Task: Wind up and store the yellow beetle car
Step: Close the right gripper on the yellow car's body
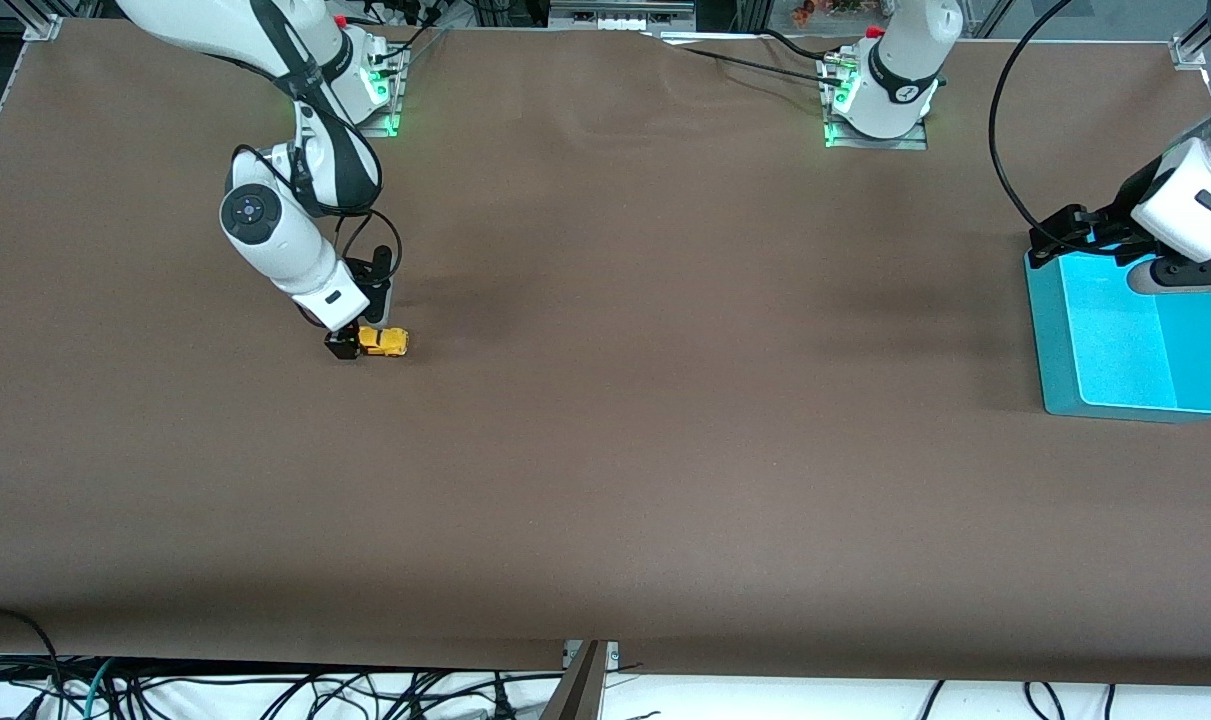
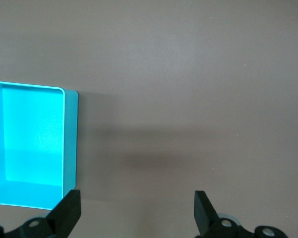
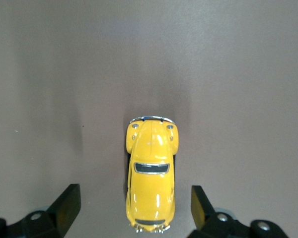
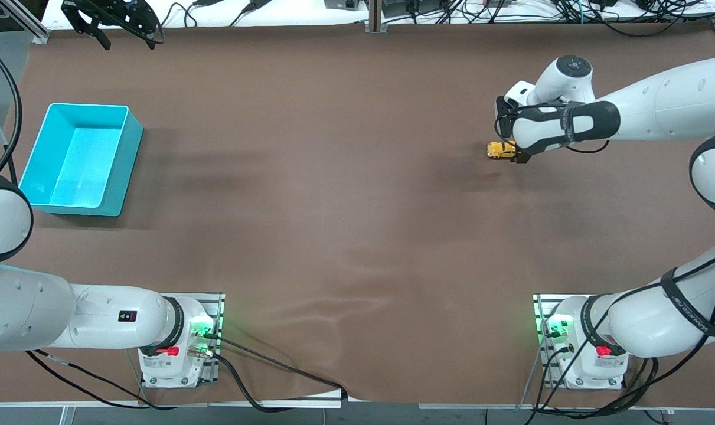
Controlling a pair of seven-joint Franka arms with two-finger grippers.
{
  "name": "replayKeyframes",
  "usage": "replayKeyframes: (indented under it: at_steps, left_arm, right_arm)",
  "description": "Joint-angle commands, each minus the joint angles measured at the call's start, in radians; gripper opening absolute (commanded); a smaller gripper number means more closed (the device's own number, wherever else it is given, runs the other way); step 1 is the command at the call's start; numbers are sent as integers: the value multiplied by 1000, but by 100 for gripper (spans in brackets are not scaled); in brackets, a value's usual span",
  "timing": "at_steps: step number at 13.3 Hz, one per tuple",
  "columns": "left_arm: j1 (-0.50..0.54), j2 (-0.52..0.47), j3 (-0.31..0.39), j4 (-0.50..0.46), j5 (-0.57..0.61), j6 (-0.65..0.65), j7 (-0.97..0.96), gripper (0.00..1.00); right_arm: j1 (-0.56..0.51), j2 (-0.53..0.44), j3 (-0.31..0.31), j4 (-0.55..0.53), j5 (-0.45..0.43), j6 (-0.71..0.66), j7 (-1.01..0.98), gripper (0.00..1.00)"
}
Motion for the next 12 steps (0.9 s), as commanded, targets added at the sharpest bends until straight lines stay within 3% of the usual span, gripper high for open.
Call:
replayKeyframes:
  at_steps: [1, 4, 6, 8, 10, 11, 12]
  left_arm:
    - [0, 10, -4, 30, 28, -20, -8, 100]
    - [0, 12, -4, 30, 28, -20, -8, 100]
    - [0, 12, -4, 30, 26, -20, -8, 100]
    - [0, 12, -4, 30, 28, -20, -8, 100]
    - [0, 10, -4, 30, 28, -22, -8, 100]
    - [0, 10, -4, 30, 26, -22, -8, 100]
    - [0, 10, -4, 30, 28, -22, -8, 100]
  right_arm:
    - [-7, 5, 2, -27, 8, 66, -39, 94]
    - [-7, 14, 3, -26, 8, 95, -61, 91]
    - [-7, 20, 3, -26, 8, 110, -64, 83]
    - [-7, 26, 3, -26, 7, 116, -68, 68]
    - [-7, 29, 2, -26, 8, 116, -68, 32]
    - [-7, 31, 2, -26, 8, 116, -70, 23]
    - [-7, 31, 2, -24, 7, 116, -68, 19]
